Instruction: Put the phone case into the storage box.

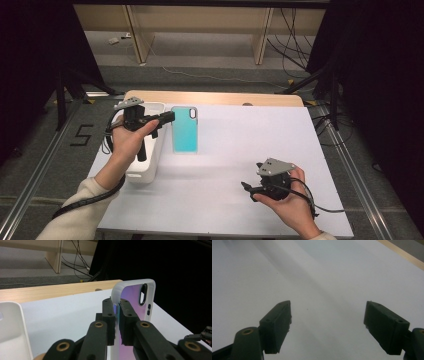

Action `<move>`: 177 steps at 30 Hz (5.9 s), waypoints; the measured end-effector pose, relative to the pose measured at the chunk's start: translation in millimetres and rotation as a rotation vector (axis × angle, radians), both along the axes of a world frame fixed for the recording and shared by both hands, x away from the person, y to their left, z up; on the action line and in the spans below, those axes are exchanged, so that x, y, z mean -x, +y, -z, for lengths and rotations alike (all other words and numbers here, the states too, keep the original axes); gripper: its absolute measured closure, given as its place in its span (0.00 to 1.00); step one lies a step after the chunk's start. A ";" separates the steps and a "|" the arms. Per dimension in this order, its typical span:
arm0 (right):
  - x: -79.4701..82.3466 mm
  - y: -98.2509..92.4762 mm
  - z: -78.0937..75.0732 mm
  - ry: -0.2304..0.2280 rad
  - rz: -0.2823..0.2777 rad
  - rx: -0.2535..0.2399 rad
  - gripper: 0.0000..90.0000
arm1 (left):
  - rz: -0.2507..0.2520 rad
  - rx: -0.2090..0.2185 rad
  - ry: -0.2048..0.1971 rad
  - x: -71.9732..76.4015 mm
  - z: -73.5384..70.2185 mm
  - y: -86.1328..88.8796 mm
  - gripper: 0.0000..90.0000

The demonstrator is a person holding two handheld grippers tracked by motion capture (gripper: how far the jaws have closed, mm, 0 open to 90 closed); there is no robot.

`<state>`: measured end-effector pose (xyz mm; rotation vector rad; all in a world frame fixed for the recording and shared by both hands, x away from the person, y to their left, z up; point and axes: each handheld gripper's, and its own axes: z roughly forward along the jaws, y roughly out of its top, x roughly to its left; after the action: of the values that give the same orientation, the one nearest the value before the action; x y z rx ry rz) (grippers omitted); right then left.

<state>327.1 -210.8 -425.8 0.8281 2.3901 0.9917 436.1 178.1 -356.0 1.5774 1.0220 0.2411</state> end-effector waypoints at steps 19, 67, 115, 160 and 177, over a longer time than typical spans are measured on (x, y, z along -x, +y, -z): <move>-2.3 -16.9 -3.1 -0.013 0.042 -0.081 0.25 | -0.047 -0.016 -0.022 -2.3 -10.9 22.0 0.93; -3.2 -20.6 -3.0 -0.030 0.073 -0.105 0.24 | -0.140 -0.044 -0.039 -16.9 -12.1 56.9 0.93; -3.7 -22.3 -3.6 -0.032 0.084 -0.116 0.24 | -0.189 -0.057 -0.051 -29.2 -15.9 79.5 0.93; -3.9 -22.6 -3.6 -0.037 0.088 -0.120 0.24 | -0.208 -0.082 -0.066 -42.4 -14.1 98.7 0.93; -4.4 -23.2 -3.2 -0.042 0.087 -0.121 0.24 | -0.217 -0.095 -0.066 -47.3 -12.7 102.5 0.93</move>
<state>331.5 -233.9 -422.6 0.9363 2.2571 1.1167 483.4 280.6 -343.3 1.5328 1.1449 0.4943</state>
